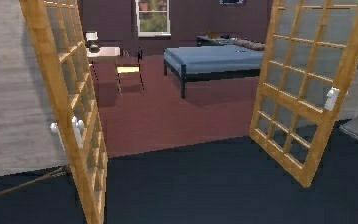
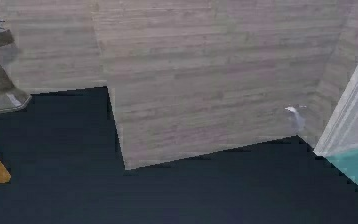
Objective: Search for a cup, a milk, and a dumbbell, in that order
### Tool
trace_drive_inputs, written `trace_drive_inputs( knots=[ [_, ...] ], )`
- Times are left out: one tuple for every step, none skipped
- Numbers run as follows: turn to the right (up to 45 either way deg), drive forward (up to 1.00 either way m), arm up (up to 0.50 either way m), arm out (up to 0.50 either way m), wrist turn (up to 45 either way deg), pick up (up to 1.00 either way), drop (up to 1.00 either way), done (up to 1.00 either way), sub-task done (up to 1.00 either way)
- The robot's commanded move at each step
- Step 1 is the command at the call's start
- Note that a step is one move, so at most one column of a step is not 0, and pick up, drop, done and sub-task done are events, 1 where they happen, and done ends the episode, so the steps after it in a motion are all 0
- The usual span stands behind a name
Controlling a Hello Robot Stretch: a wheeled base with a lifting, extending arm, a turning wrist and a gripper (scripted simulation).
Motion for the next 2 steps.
trace_drive_inputs(
  knots=[
    [0.0, 0.95, 0.00, 0.00, 0.0, 0.00, 0.00, 0.00, 0.00],
    [-12.0, 0.00, 0.00, 0.00, 0.0, 0.00, 0.00, 0.00, 0.00]
  ],
)
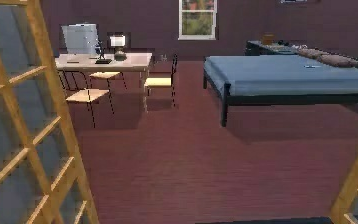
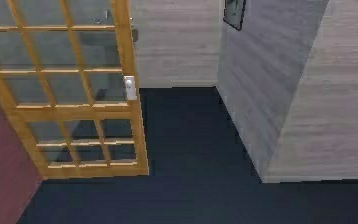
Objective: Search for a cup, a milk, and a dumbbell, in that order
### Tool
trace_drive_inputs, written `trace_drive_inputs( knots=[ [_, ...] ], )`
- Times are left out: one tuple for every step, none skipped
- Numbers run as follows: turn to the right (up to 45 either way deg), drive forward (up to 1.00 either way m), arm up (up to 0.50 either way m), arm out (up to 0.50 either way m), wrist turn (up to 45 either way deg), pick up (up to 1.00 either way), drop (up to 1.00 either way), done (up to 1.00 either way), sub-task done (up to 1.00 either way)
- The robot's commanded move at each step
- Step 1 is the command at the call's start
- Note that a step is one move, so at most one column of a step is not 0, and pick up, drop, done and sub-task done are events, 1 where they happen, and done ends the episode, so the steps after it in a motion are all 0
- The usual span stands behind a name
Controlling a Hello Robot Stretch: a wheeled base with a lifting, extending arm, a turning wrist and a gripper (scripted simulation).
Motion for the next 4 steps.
trace_drive_inputs(
  knots=[
    [0.0, 1.00, 0.00, 0.00, 0.0, 0.00, 0.00, 0.00, 0.00],
    [-3.0, 0.00, 0.00, 0.00, 0.0, 0.00, 0.00, 0.00, 0.00],
    [0.0, 1.00, 0.00, 0.00, 0.0, 0.00, 0.00, 0.00, 0.00],
    [0.0, 0.65, 0.00, 0.00, 0.0, 0.00, 0.00, 0.00, 0.00]
  ],
)
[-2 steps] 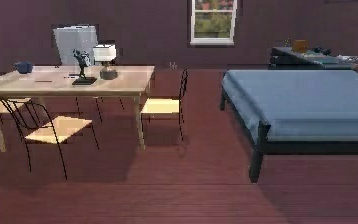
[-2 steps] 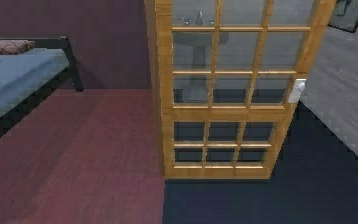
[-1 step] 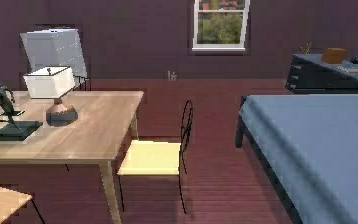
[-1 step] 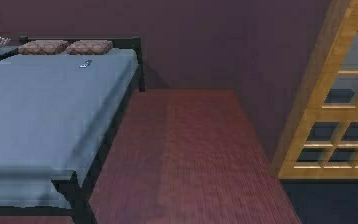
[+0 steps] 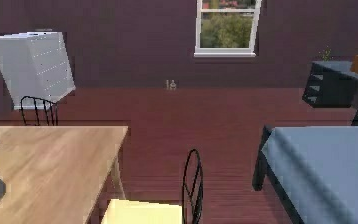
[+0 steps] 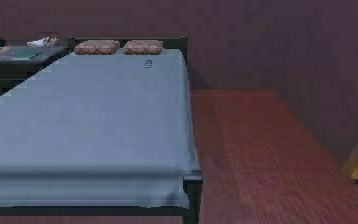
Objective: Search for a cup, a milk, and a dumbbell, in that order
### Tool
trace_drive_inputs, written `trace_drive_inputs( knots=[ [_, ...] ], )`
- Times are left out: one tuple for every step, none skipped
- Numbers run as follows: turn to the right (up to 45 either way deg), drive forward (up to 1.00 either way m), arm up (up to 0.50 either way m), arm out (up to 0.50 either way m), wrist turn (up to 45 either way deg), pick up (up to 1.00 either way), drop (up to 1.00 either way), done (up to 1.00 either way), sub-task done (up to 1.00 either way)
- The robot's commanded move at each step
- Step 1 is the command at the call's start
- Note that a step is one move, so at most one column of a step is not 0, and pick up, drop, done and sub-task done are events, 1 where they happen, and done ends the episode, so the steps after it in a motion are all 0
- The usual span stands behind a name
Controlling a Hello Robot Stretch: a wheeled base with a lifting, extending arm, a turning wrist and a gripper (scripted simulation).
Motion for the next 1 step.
trace_drive_inputs(
  knots=[
    [42.0, 0.00, 0.00, 0.00, 0.0, 0.00, 0.00, 0.00, 0.00]
  ],
)
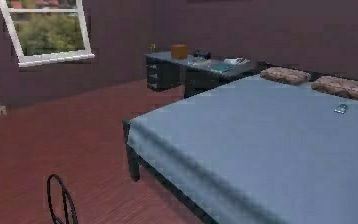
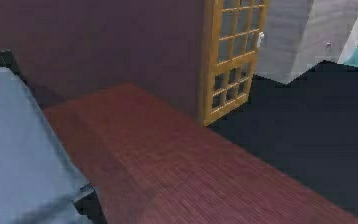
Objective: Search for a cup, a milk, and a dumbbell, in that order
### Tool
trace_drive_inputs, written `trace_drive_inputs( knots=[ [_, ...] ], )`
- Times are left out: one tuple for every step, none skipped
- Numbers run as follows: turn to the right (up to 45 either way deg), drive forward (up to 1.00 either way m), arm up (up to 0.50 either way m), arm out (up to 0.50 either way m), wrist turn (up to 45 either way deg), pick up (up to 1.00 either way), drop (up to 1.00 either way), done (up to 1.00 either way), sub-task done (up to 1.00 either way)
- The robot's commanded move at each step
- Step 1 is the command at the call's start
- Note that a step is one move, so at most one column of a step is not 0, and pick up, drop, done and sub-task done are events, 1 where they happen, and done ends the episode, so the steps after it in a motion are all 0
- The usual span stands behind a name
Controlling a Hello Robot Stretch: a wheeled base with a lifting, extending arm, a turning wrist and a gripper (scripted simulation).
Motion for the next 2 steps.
trace_drive_inputs(
  knots=[
    [0.0, 0.55, 0.00, 0.00, 0.0, 0.00, 0.00, 0.00, 0.00],
    [-39.0, 0.00, 0.00, 0.00, 0.0, 0.00, 0.00, 0.00, 0.00]
  ],
)
